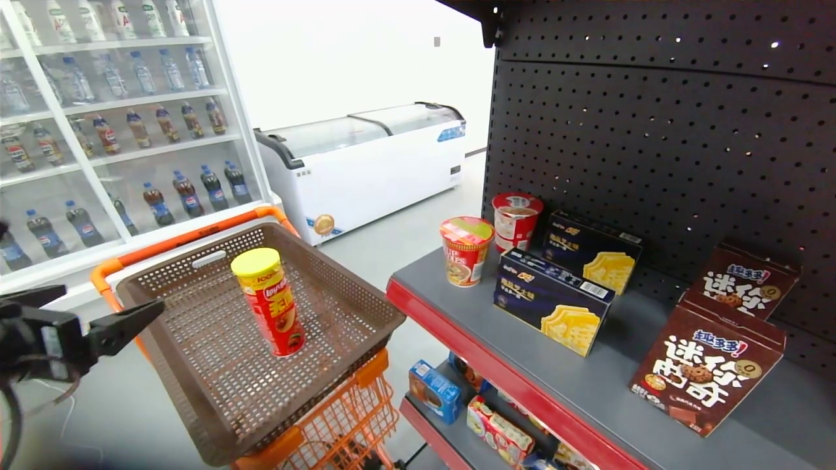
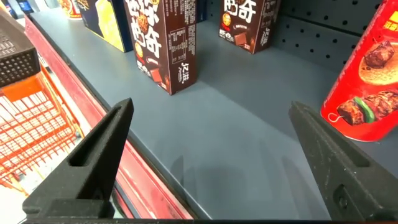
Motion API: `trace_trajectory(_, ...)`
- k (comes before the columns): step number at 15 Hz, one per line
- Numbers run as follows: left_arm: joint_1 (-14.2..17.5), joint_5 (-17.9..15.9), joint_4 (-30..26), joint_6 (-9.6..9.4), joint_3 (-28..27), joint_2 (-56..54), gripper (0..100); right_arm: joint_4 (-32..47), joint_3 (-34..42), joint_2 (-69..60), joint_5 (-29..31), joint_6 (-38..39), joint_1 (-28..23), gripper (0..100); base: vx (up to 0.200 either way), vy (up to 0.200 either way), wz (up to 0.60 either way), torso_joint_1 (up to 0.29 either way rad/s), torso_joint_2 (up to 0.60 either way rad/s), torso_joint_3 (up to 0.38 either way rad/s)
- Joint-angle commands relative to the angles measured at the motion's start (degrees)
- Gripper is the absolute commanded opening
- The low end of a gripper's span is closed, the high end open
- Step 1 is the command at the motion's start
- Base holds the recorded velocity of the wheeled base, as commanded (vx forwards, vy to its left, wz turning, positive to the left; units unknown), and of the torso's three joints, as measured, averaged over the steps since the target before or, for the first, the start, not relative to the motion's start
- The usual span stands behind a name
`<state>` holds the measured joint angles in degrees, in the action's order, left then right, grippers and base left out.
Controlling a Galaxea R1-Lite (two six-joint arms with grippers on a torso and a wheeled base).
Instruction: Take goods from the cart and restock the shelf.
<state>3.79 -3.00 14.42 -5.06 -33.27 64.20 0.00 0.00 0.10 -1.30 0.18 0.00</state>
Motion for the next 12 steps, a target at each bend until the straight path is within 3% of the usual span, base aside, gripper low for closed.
trace_trajectory(1, 2.89, -5.35, 16.69, 0.58, 1.36, 22.55, 100, 0.0, 0.0, 0.08, -0.01, -0.01, 0.0, 100, 0.0, 0.0, 0.0, 0.0, 0.0, 0.0)
trace_trajectory(3, 3.06, -7.37, 24.6, 0.75, 1.54, 30.64, 100, 0.0, 0.0, -0.01, -0.01, -0.01, 0.09, 100, 0.0, 0.0, 0.0, 0.0, 0.0, 0.0)
trace_trajectory(4, 3.06, -7.37, 24.6, 0.75, 1.54, 30.64, 100, 0.0, 0.0, -0.01, -0.01, -0.01, 0.09, 100, 0.0, 0.0, 0.0, 0.0, 0.0, 0.0)
trace_trajectory(7, 2.8, -12.12, 39.37, 0.66, 1.1, 43.21, 100, 0.0, 0.0, -0.01, -0.01, -0.01, 0.0, 100, 0.0, 0.0, 0.0, 0.0, 0.0, 0.0)
trace_trajectory(8, 2.62, -13.61, 40.95, 0.66, 1.19, 44.96, 100, 0.0, 0.0, -0.01, -0.01, -0.01, 0.0, 100, 0.0, 0.0, 0.0, 0.0, 0.0, 0.0)
trace_trajectory(10, 2.71, -13.52, 42.44, 0.14, 0.84, 48.66, 100, 0.0, 0.0, -0.01, -0.01, -0.01, 0.0, 100, 0.0, 0.0, 0.0, 0.0, 0.0, 0.0)
trace_trajectory(12, 2.54, -13.96, 49.21, 0.31, -0.75, 53.49, 100, 0.0, 0.0, -0.01, -0.01, -0.01, 0.0, 100, 0.0, 0.0, 0.0, 0.0, 0.0, 0.0)
